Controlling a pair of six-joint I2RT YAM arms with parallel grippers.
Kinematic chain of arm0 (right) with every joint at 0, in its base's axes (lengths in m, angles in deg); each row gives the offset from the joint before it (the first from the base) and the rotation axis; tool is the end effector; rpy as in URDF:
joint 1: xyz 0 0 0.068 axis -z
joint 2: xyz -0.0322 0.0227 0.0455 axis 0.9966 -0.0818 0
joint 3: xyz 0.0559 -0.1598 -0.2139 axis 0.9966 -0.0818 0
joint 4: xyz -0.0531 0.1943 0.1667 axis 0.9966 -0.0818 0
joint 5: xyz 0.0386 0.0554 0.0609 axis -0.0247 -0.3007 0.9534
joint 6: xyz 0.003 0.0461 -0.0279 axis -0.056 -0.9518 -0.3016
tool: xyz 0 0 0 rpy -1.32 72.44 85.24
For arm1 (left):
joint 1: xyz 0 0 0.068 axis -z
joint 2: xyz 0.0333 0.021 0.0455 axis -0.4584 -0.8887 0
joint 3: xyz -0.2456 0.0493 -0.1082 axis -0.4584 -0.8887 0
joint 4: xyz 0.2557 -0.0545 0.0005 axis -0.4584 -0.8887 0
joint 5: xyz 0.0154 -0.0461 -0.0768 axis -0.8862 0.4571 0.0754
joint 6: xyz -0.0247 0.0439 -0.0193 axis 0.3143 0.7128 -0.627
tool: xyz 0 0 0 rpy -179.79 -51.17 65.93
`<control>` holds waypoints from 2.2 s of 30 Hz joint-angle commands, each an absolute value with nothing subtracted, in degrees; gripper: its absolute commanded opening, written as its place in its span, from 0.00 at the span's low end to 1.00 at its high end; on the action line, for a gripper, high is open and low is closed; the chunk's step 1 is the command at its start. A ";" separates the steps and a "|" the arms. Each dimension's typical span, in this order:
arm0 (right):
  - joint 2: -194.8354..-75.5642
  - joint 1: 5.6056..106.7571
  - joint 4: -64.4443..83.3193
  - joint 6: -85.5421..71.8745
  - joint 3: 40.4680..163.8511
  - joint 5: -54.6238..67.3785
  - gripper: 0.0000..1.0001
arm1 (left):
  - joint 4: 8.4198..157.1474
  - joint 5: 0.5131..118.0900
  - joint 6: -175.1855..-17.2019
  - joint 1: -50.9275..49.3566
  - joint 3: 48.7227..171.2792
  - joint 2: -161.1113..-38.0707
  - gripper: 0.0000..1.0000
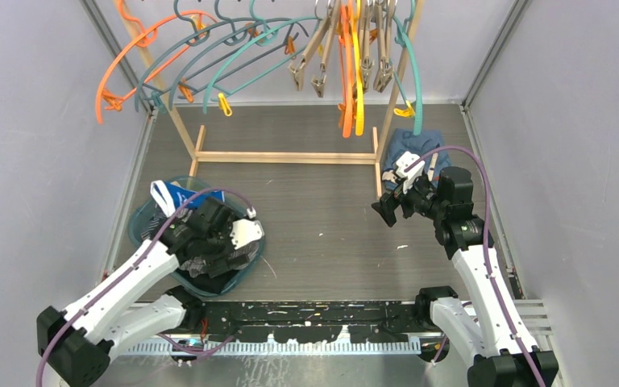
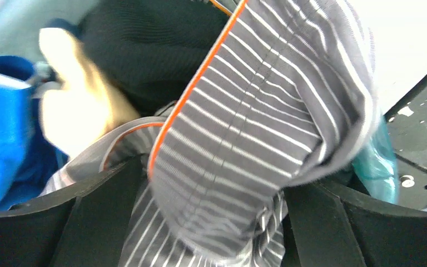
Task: Remove the underwear clipped to the hanger
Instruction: Place the underwear in the bin, then reset both arms
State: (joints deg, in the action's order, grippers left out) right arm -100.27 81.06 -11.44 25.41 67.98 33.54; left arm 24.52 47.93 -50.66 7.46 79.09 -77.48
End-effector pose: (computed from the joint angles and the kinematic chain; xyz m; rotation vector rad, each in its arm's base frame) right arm 0.1768 0.0336 0.2980 -0.8554 1.7631 0.3722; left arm 0.1284 -0.0867 0.2311 1.5453 2.2866 0.0713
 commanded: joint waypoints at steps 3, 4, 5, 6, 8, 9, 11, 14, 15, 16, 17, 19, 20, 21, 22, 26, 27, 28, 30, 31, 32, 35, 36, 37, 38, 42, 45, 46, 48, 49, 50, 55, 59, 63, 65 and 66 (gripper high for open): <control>-100.67 81.36 -9.74 25.91 68.17 35.55 1.00 | 18.35 51.04 -48.76 6.79 89.78 -71.05 0.98; -100.54 81.35 -9.72 25.82 68.31 35.50 1.00 | 16.13 50.93 -49.55 6.11 95.41 -70.67 0.98; -100.45 81.35 -9.73 25.82 68.40 35.33 1.00 | 16.36 50.61 -50.24 5.73 96.95 -70.63 0.98; -100.36 81.35 -9.60 25.81 68.41 34.96 1.00 | 16.92 49.90 -51.39 5.31 98.64 -70.53 0.98; -100.24 81.35 -9.05 25.71 68.37 33.71 1.00 | 19.85 48.10 -53.57 4.13 100.08 -70.04 0.98; -100.36 81.35 -8.78 25.39 68.59 32.80 1.00 | 22.46 46.88 -55.28 3.37 100.19 -69.82 0.98; -101.19 81.35 -9.03 24.45 69.93 30.57 1.00 | 28.47 43.93 -59.40 1.60 99.72 -69.40 0.98; -102.86 81.36 -9.82 23.14 72.64 26.64 1.00 | 39.50 42.74 -67.81 -3.42 96.28 -68.72 0.98; -103.41 81.38 -9.76 22.23 73.42 24.80 1.00 | 42.28 43.26 -69.66 -6.10 94.88 -68.29 0.98; -103.95 81.42 -9.55 21.22 74.12 22.20 1.00 | 44.82 43.14 -71.25 -7.55 93.47 -67.63 0.98; -104.60 81.36 -9.37 19.97 74.92 19.42 1.00 | 47.15 42.99 -72.45 -8.89 92.37 -66.91 0.98; -105.37 81.34 -8.87 17.23 76.42 13.31 1.00 | 50.05 42.35 -74.66 -10.83 91.01 -65.75 0.98; -105.70 81.35 -8.72 15.63 77.12 10.58 1.00 | 51.14 42.26 -75.70 -11.76 90.80 -65.46 0.98; -105.90 81.35 -8.53 14.34 77.86 7.91 1.00 | 51.75 42.64 -76.71 -12.53 90.76 -65.27 0.98; -105.96 81.35 -8.21 13.01 78.56 5.63 1.00 | 52.39 43.08 -77.83 -13.46 90.79 -65.17 0.98; -105.89 81.35 -8.05 6.25 81.94 -1.27 1.00 | 55.59 45.07 -83.81 -17.97 90.81 -65.89 0.98; -105.84 81.35 -8.03 5.25 82.45 -1.94 1.00 | 56.49 46.32 -85.62 -19.66 90.79 -66.18 0.98; -105.72 81.35 -7.87 5.36 82.66 -2.12 1.00 | 57.36 47.71 -87.44 -21.30 90.72 -66.46 0.98; -104.81 81.35 -6.34 5.52 81.71 -2.43 1.00 | 59.44 51.50 -89.80 -23.87 90.10 -67.09 0.98; -103.86 81.35 -4.22 5.50 80.50 -2.49 1.00 | 60.66 52.71 -90.29 -24.62 89.60 -67.42 0.98; -102.81 81.35 -2.39 5.49 78.83 -2.15 1.00 | 62.13 53.81 -90.25 -25.02 88.90 -67.57 0.98; -98.82 81.35 0.98 6.90 74.72 0.20 1.00 | 66.24 55.93 -88.60 -25.17 86.39 -67.36 0.98; -98.03 81.35 0.57 7.99 74.32 1.51 1.00 | 66.72 56.64 -88.09 -25.17 86.01 -67.22 0.98; -97.52 81.35 -0.51 8.95 74.32 2.32 1.00 | 66.90 57.39 -87.52 -25.18 85.69 -67.04 0.98; -97.07 81.35 -1.48 9.68 74.23 3.26 1.00 | 66.91 58.35 -86.83 -25.18 85.24 -66.73 0.98; -94.10 81.51 -5.34 14.20 72.08 9.24 1.00 | 65.08 62.51 -83.83 -25.16 83.90 -64.63 0.98; -90.54 82.33 -7.82 16.62 70.52 11.54 1.00 | 62.98 63.41 -82.35 -25.22 83.93 -63.65 0.98; -89.58 82.89 -8.40 16.62 70.52 11.57 1.00 | 62.33 63.68 -82.15 -25.18 84.16 -63.46 0.98; -88.34 84.35 -9.01 15.81 71.38 11.34 1.00 | 61.01 65.38 -81.57 -25.18 84.88 -63.17 0.98; -87.86 84.90 -9.06 15.23 71.78 11.13 1.00 | 60.37 66.38 -81.34 -25.18 85.34 -62.98 0.98; -87.57 85.43 -9.18 15.05 71.95 10.98 1.00 | 59.73 66.93 -81.16 -25.16 85.77 -62.76 0.98; -86.91 86.65 -9.29 14.88 72.30 10.79 1.00 | 56.31 66.89 -79.48 -25.18 88.33 -61.40 0.98; -86.80 87.13 -9.54 14.88 72.47 10.86 1.00 | 54.27 66.16 -78.90 -25.18 90.12 -60.71 0.98; -86.90 87.42 -9.81 15.16 72.58 11.30 1.00 | 53.28 64.85 -79.24 -25.18 90.86 -60.66 0.98; -86.74 87.50 -9.96 15.35 72.58 11.54 1.00 | 53.01 64.81 -79.34 -25.18 91.05 -60.73 0.98; -86.73 87.57 -10.08 15.46 72.56 11.61 1.00 | 52.81 64.63 -79.34 -25.15 91.19 -60.81 0.98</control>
